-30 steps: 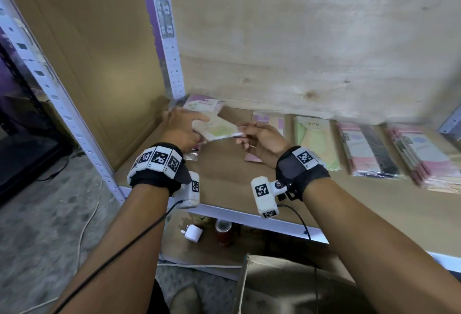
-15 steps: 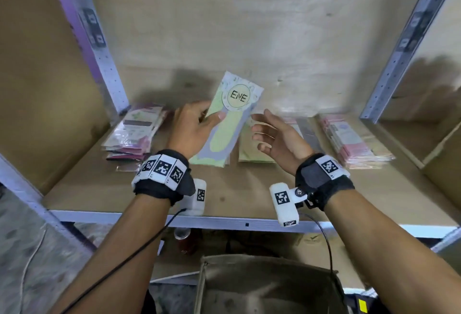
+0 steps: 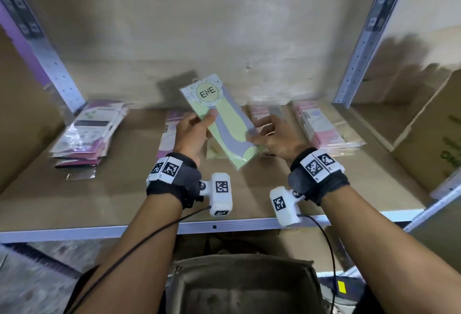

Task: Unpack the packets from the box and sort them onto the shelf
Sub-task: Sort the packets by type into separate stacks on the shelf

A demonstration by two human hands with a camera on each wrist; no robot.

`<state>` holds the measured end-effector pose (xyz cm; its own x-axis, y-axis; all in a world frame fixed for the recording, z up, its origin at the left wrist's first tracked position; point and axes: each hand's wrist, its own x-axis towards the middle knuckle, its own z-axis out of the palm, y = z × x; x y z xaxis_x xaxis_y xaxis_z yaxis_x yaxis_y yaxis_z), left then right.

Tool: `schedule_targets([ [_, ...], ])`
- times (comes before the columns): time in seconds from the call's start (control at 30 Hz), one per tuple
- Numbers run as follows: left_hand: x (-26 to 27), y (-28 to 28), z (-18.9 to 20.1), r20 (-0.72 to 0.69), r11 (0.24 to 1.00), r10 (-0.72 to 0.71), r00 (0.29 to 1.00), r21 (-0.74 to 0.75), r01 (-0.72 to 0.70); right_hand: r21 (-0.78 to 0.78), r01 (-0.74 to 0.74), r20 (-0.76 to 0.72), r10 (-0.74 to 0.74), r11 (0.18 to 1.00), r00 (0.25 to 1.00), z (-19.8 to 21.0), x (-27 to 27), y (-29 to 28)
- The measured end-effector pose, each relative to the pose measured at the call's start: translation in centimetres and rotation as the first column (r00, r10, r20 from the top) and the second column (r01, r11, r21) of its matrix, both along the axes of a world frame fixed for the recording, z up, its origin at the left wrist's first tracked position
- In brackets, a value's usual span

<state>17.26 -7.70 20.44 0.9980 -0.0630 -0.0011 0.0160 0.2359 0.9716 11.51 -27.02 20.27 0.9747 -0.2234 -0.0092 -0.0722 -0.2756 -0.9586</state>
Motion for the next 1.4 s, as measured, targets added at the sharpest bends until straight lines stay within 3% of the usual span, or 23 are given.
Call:
schedule_targets([
  [0.17,0.4,-0.8,-0.7,-0.087,0.995,-0.071,0.994,-0.079,0.064,0.117,-0.091,-0.07,0.1,0.989,0.993,0.5,-0.6,-1.8],
  [0.3,0.5,-0.6,-0.8,-0.111,0.994,-0.105,0.988,-0.021,0.103,0.243,-0.15,-0.028,0.161,0.958,0.987,0.8,-1.4,-2.0],
  [0.5,1.7,2.3,-0.4,-0.118,0.998,0.045,0.992,-0.044,-0.051,0.209,-0.192,-0.063,0.21,0.959,0.976,0.8,-2.1,-2.2],
  [0.73,2.0,5.9,0.0,-0.133,0.978,0.023,0.991,0.206,0.005,0.207,-0.251,-0.096,0.275,0.946,0.957,0.6,-2.2,-2.1],
  [0.93,0.3,7.1,0.8,-0.135,0.985,-0.138,0.981,0.082,0.149,0.207,-0.307,-0.088,0.331,0.929,0.94,0.5,-2.2,-1.1],
  [1.07,-0.3,7.8,1.3,-0.155,0.985,-0.162,0.975,0.036,0.169,0.215,-0.318,-0.064,0.338,0.923,0.939,0.4,-2.0,-0.6],
  [1.4,0.3,8.5,1.0,-0.17,0.958,0.056,0.984,0.288,-0.005,0.133,-0.317,-0.102,0.331,0.939,0.938,-0.1,-1.9,-0.9],
])
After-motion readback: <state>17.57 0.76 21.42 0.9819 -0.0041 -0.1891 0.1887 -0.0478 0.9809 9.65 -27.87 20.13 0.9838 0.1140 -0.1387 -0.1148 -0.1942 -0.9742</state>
